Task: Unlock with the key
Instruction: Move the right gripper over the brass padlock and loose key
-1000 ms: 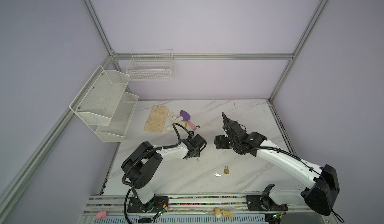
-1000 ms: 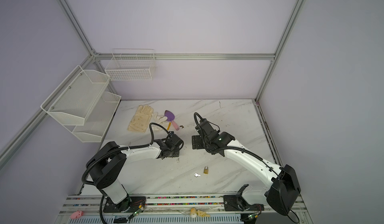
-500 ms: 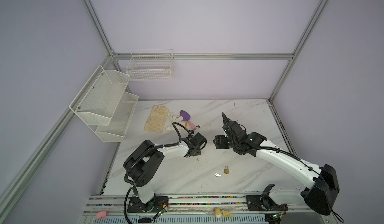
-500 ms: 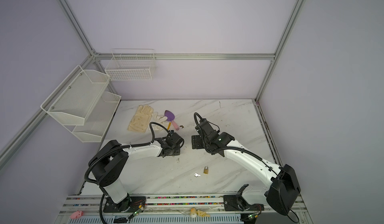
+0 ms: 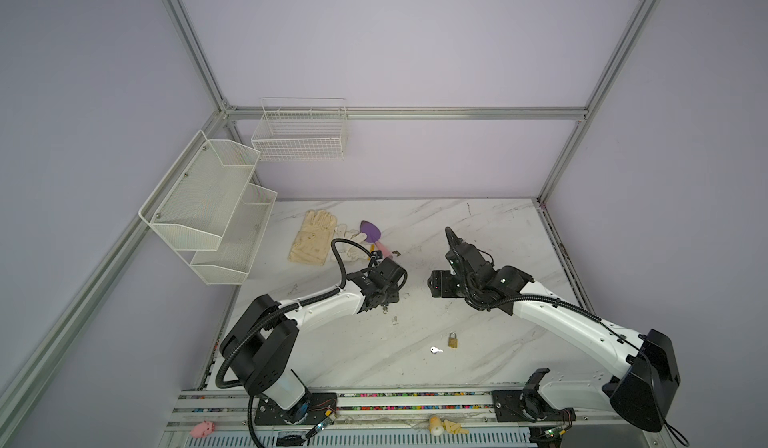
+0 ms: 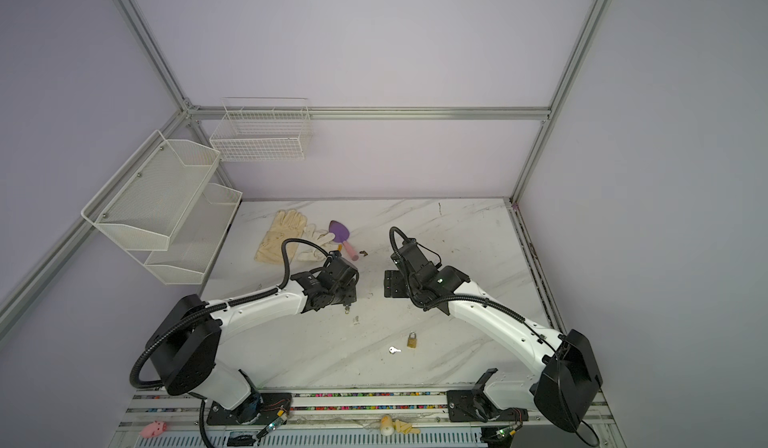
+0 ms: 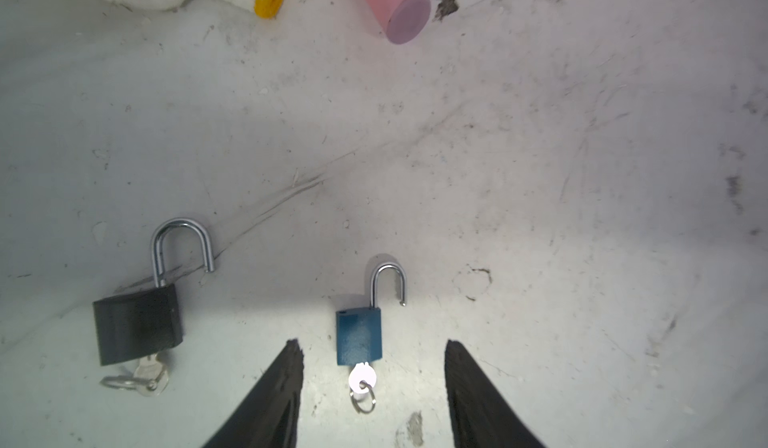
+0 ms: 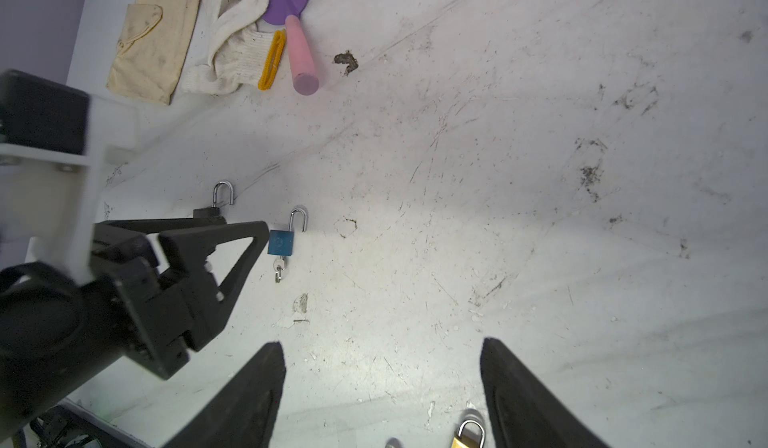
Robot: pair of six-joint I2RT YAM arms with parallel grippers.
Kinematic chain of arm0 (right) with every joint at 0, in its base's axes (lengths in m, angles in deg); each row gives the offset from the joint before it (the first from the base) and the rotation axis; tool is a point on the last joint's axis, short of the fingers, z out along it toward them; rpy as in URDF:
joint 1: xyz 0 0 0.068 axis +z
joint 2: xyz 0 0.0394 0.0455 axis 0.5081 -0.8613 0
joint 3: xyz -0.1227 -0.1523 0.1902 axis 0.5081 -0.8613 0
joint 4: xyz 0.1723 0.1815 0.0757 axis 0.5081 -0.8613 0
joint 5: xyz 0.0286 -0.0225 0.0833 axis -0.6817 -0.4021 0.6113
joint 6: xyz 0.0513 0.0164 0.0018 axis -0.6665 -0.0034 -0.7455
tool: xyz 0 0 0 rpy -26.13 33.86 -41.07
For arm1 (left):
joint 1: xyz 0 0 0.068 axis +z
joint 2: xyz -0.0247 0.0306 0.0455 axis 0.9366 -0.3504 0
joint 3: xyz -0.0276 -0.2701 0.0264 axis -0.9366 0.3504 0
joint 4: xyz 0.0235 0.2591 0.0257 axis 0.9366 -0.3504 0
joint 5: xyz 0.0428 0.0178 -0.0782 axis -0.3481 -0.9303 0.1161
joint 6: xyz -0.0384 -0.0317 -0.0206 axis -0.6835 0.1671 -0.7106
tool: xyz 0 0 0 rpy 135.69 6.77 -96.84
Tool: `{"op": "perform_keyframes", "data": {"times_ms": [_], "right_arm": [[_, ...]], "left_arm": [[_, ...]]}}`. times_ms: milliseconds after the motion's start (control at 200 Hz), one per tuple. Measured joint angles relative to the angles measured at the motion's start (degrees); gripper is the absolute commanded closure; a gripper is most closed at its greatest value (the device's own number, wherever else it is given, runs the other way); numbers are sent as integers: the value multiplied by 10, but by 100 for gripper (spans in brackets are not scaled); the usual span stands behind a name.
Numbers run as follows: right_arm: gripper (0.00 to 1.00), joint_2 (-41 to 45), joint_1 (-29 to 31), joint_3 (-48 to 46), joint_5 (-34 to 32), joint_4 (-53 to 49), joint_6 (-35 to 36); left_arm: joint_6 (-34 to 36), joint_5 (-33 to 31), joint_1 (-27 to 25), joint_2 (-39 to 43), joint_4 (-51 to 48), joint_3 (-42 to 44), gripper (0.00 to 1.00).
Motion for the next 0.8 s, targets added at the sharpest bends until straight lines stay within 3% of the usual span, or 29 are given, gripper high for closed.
{"op": "perform_keyframes", "data": {"times_ms": [160,380,610,800], "right_arm": [[24,0,32,-6,-14,-1,-45],[25,-8,130,-7,-54,-6,-143],[26,-38,244,-27,-90,-11,-265],[29,-73,289,-42,-106,-13,-355]], "left_arm": [[7,21,0,73,-2,4,44],[12,55,0,184,10,44,43],[19,104,0,225,11,74,42],[27,124,0,260,11,83,42]]}}
